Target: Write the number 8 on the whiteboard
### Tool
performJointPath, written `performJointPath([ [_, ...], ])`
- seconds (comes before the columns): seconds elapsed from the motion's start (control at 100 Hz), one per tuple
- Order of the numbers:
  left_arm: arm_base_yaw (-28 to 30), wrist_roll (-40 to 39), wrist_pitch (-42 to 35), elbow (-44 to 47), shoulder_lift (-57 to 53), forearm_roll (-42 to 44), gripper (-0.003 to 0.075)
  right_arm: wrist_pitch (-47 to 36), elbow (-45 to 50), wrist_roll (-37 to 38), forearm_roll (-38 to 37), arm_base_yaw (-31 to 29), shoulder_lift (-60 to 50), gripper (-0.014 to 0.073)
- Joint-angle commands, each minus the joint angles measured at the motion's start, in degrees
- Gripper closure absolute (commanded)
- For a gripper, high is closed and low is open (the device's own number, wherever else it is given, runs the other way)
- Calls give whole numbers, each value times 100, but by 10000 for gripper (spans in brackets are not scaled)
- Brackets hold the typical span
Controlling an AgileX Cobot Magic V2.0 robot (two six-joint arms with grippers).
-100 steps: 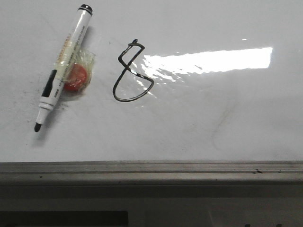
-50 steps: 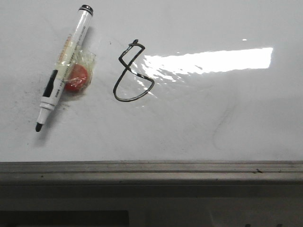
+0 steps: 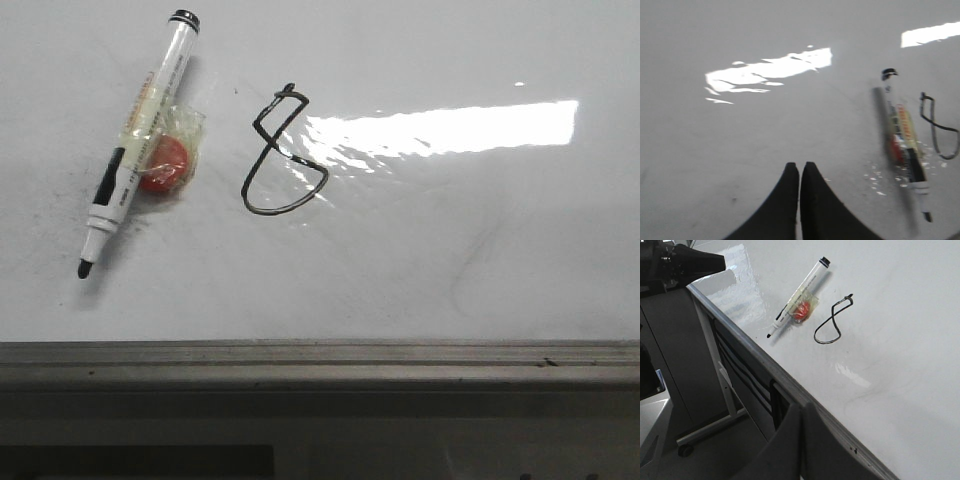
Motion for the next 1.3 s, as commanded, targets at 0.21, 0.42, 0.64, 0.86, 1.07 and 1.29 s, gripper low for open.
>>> performJointPath([
  [0.21, 1653, 76, -391, 469, -925, -431, 741, -451, -144, -39, -23, 0, 56, 657],
  [0.42, 2044, -362, -376, 893, -1338, -325, 741, -451, -144, -39, -23, 0, 56, 657],
  [0.64, 2069, -999, 448, 1015, -1436, -108, 741, -440, -144, -39, -23, 0, 56, 657],
  [0.86, 2069, -975, 1454, 1015, -1436, -322, 741, -440, -144, -39, -23, 0, 56, 657],
  [1.07, 2069, -943, 1556, 1015, -1426, -381, 741, -440, -144, -39, -23, 0, 56, 657],
  [1.29, 2069, -943, 1556, 1004, -1426, -381, 741, -440, -144, -39, -23, 0, 56, 657],
])
